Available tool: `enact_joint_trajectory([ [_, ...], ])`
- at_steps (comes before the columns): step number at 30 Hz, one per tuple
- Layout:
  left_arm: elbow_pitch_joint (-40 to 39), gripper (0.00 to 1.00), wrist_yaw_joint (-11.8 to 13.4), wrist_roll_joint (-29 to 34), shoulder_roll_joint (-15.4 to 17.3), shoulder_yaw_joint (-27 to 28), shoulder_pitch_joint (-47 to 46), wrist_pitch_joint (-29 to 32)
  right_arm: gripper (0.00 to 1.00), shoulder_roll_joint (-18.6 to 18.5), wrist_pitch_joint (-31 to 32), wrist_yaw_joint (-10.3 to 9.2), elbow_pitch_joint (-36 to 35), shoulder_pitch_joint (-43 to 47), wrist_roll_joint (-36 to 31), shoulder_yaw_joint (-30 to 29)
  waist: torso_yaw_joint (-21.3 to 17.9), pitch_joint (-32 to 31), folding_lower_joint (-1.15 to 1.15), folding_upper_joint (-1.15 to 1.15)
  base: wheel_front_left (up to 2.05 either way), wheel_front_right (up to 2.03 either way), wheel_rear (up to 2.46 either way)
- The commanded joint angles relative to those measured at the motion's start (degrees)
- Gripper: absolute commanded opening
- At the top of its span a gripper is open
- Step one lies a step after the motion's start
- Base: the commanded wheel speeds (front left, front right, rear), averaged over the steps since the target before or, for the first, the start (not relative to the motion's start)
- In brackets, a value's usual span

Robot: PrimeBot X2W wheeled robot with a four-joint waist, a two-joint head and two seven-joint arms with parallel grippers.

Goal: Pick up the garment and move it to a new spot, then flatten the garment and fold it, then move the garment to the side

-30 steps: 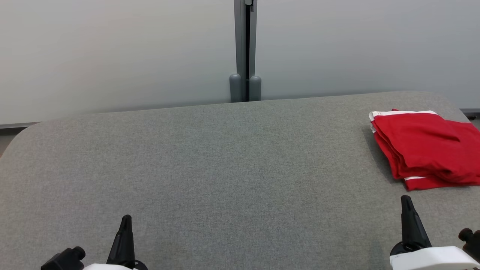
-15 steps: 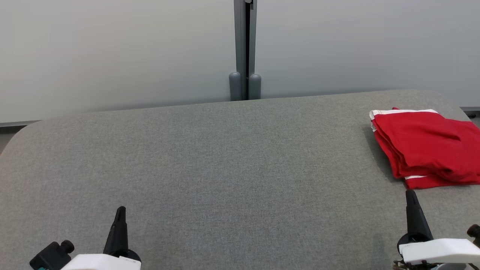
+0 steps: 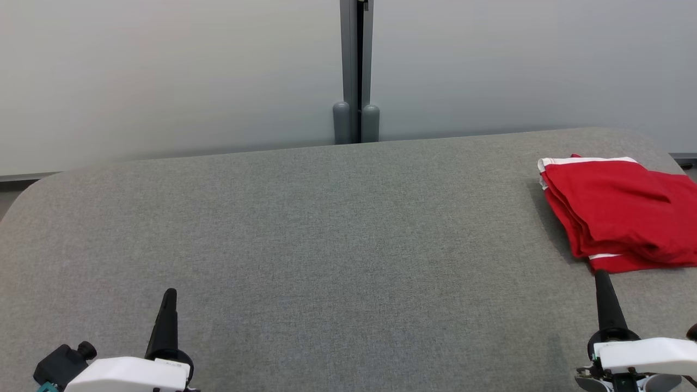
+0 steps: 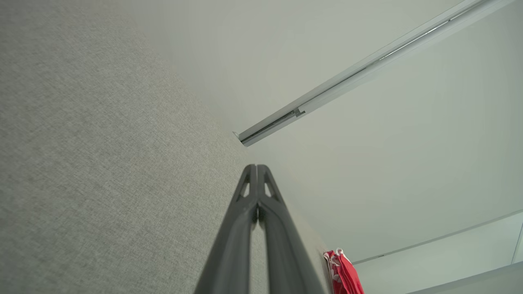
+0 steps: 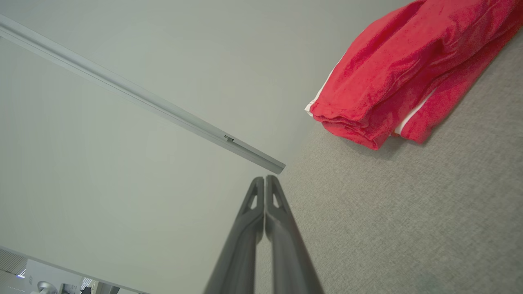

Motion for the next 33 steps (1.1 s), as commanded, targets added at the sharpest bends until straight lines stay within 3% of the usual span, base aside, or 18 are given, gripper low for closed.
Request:
enact_joint_trajectory([
  [1, -0.1, 0.00, -0.5, -1.8, 0.4, 0.6, -1.7, 0.4, 0.00, -0.4, 0.5, 0.01, -0.2, -1.2, 1.9, -0.2, 0.0, 0.0, 0.00, 0.00, 0.00, 0.00, 0.00],
  [33, 2.1, 0.00, -3.1, -17.8, 0.3, 3.8, -5.5, 4.8, 0.00, -0.3, 4.9, 0.00, 0.6, -3.6, 18.6, -2.4, 0.1, 0.8, 0.00, 0.00, 0.00, 0.00, 0.00],
])
